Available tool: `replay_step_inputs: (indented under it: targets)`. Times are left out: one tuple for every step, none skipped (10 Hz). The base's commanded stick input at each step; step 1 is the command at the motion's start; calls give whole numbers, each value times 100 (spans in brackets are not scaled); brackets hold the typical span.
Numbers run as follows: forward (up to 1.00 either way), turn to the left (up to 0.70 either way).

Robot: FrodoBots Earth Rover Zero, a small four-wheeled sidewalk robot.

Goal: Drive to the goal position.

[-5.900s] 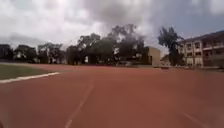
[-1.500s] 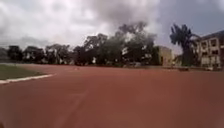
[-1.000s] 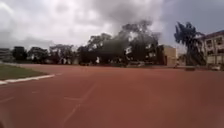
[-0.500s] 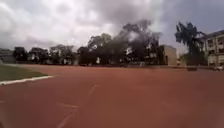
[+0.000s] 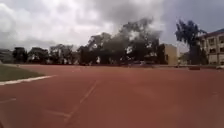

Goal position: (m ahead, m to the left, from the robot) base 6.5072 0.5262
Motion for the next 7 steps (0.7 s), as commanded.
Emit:
replay_step_inputs:
  targets:
    - [60, 0]
    - [60, 0]
    - [60, 0]
    - [60, 0]
    - [60, 0]
    - [60, 0]
    - [60, 0]
